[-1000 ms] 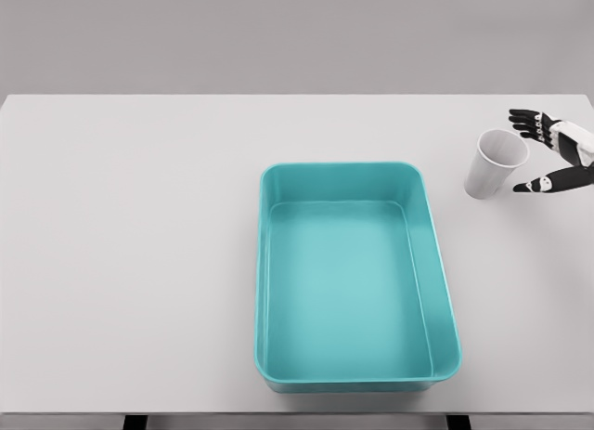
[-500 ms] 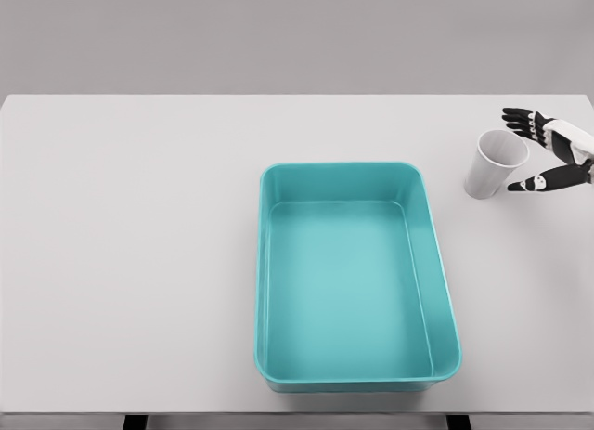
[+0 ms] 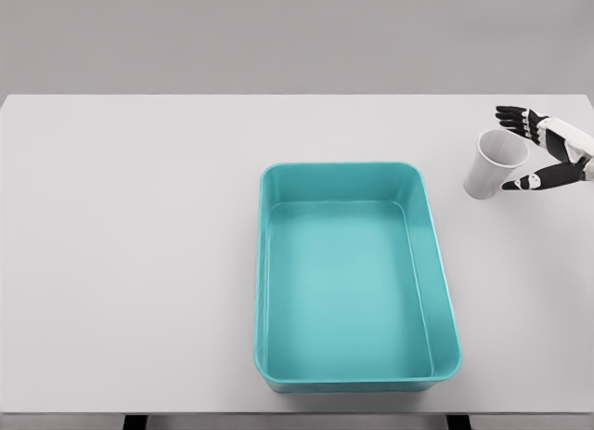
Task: Put the paper cup into the basket with your right arm
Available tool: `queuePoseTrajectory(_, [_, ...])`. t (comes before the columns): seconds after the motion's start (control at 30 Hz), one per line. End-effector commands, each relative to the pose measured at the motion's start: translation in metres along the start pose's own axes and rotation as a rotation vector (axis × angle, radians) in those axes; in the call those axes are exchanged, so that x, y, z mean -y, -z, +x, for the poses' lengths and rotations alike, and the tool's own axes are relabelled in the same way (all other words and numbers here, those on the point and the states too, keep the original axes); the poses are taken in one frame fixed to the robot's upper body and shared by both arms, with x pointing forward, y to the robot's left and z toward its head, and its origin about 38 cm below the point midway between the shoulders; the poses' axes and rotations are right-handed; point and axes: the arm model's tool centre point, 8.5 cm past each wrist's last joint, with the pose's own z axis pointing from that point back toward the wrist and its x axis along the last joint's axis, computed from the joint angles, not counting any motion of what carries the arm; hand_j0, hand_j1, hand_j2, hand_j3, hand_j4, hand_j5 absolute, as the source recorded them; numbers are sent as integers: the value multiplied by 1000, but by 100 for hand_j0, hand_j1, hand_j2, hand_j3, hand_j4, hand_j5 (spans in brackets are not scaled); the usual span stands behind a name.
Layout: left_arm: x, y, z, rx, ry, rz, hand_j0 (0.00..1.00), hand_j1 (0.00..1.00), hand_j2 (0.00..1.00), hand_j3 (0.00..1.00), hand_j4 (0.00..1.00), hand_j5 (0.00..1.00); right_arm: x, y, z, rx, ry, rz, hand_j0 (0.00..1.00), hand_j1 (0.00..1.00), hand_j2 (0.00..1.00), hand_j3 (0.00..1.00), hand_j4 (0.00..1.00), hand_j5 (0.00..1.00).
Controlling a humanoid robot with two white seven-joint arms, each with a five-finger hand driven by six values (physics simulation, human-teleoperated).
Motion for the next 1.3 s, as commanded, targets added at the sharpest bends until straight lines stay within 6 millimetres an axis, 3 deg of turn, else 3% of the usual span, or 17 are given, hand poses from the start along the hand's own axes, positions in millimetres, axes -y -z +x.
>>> queuePoseTrajectory(0.0, [0,0,0,0,0,0,100,100,100,100,100,100,1,0,1,6,5,-5,100,100,100,100,100,100])
queuePoseTrajectory(1.27, [0,0,0,0,0,0,100,100,100,100,100,100,-16,10,1,23,19,28,100,100,100,100,100,100])
